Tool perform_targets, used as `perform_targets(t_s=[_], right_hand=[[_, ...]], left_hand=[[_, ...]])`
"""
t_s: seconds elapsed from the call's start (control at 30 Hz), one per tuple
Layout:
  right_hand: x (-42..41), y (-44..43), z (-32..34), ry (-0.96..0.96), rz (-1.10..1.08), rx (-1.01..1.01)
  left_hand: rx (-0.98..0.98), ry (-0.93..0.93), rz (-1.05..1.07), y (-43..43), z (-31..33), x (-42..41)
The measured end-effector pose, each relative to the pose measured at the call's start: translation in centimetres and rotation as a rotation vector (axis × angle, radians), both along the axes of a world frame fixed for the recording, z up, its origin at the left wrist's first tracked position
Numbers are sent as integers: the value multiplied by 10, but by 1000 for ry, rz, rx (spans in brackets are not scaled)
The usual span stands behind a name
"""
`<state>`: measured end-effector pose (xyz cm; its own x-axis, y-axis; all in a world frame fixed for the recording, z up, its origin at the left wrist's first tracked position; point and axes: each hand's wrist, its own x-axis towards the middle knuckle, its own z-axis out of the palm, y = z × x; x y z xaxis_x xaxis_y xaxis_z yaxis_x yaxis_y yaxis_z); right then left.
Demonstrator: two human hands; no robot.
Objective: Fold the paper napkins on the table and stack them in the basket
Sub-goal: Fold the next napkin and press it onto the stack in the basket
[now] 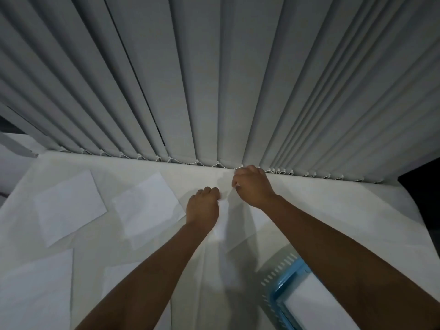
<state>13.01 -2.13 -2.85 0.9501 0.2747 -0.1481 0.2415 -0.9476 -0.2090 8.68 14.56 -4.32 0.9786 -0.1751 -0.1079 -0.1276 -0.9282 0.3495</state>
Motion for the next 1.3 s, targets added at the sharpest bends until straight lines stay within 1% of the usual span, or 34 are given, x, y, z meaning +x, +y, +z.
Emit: perform_targets(t_s=[0.1, 0.17, 0.27, 0.37, 0.43, 0.57, 0.7, 0.8, 0.97, 1.1, 1.2, 1.3], right_hand=[[-16, -14, 8, 1, 46, -34], [-35, -28, 6, -3, 65, -34], [-63, -45, 1, 54, 74, -44], [-82, -55, -3, 136, 72, -62], [-88, -54, -4, 147, 58, -81], [-90, -38, -16, 81, -1, -75], [-91, -23, -33, 148, 40, -202], [-90, -26, -35, 178, 12, -249], [-88, -44, -34, 197, -70, -243], [-97, -46, -29, 171, -167, -176], [-112, -44, -23, 125, -228, -102], [-130, -40, -16, 97, -287, -36]], left_hand=[[-146, 50, -49, 5, 0, -16], [-212, 99, -119, 11, -4, -32], [-232, 161, -220, 18, -15, -54], [-199, 208, -258, 20, -21, -67], [-205, 188, -229, 16, -20, -69], [-193, 61, -60, -3, -21, -60], [-57, 104, 35, -26, -21, -44], [-1, 166, 81, -34, -20, -31], [22, 314, 99, -36, -22, -15], [90, 290, 36, -35, -18, -15], [-3, 288, 62, -31, -18, -22], [-14, 297, 109, -30, -16, -28]])
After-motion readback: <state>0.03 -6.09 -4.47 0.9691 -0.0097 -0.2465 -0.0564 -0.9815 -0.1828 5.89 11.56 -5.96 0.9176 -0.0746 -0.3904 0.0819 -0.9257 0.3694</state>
